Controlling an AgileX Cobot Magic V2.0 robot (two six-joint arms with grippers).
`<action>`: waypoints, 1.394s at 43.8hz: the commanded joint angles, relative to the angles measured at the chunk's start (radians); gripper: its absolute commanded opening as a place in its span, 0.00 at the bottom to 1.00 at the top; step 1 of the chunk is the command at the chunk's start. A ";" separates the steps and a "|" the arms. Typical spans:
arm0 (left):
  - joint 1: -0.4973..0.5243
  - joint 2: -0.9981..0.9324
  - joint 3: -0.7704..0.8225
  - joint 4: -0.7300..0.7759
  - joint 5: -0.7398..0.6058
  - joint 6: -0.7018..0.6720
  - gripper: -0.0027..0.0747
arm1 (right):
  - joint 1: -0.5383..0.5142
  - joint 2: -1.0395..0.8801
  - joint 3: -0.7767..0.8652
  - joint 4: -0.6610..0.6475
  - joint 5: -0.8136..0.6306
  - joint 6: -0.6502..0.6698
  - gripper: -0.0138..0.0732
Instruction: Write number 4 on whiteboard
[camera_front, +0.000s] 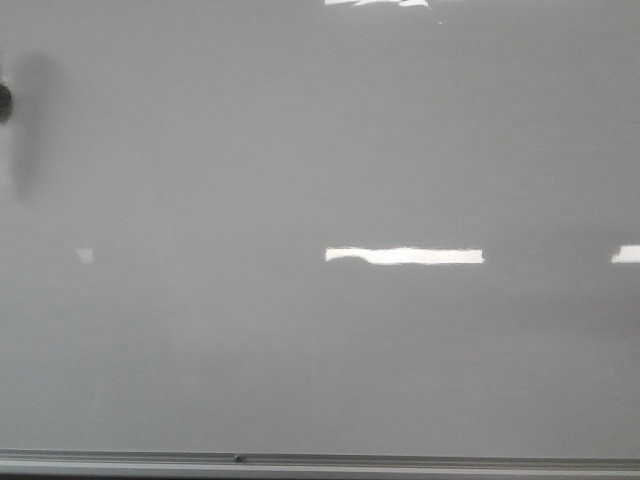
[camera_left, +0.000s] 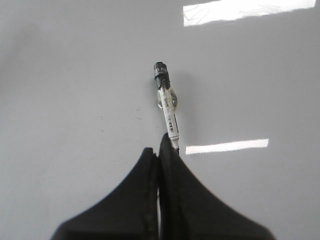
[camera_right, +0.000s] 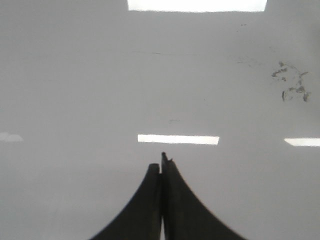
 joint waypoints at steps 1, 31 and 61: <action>0.003 -0.015 0.006 -0.010 -0.107 0.001 0.01 | 0.001 -0.017 -0.013 -0.009 -0.090 -0.004 0.08; 0.003 0.171 -0.535 -0.058 0.201 0.001 0.01 | 0.001 0.188 -0.554 -0.009 0.208 -0.004 0.08; 0.003 0.546 -0.673 -0.058 0.440 0.001 0.01 | 0.001 0.533 -0.657 -0.004 0.520 -0.004 0.08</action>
